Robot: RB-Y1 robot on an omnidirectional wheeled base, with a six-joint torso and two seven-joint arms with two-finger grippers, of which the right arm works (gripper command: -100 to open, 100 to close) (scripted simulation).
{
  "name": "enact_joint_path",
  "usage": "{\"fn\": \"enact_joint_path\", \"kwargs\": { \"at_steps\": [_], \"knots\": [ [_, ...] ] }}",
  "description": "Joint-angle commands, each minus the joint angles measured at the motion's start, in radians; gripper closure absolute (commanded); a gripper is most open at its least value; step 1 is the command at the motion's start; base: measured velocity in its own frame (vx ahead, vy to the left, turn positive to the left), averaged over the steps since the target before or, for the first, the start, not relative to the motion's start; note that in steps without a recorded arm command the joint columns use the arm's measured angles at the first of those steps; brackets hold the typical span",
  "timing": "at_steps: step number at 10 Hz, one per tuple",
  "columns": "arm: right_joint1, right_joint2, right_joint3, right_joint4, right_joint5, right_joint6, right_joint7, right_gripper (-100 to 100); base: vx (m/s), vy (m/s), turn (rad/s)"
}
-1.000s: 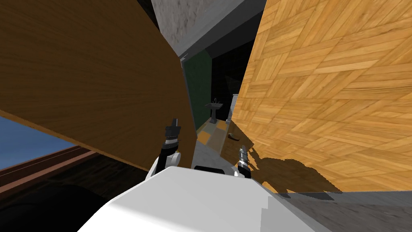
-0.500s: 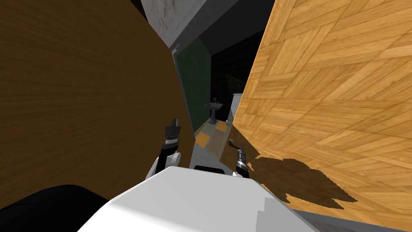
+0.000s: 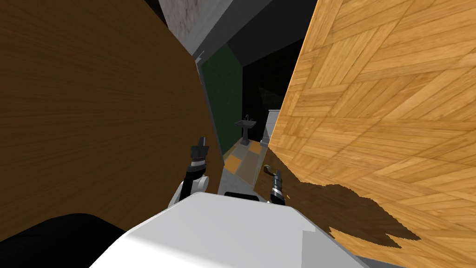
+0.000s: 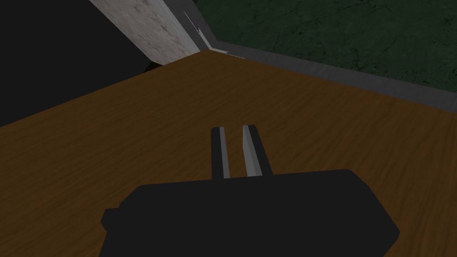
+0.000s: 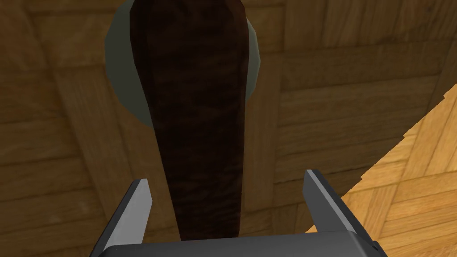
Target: Pull the door open
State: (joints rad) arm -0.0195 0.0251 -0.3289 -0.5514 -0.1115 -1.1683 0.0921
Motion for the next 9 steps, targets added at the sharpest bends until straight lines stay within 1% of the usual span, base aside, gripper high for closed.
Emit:
{"fn": "enact_joint_path", "kwargs": {
  "at_steps": [1, 7, 9],
  "knots": [
    [-0.003, -0.002, 0.001, 0.004, -0.001, -0.001, 0.001, 100, -0.011, -0.003, 0.006],
    [-0.003, -0.002, 0.001, 0.004, -0.001, -0.001, 0.001, 100, 0.000, -0.001, 0.002],
    [0.000, -0.006, 0.001, 0.006, -0.001, 0.000, 0.001, 100, -0.117, 0.033, 0.018]
  ]
}}
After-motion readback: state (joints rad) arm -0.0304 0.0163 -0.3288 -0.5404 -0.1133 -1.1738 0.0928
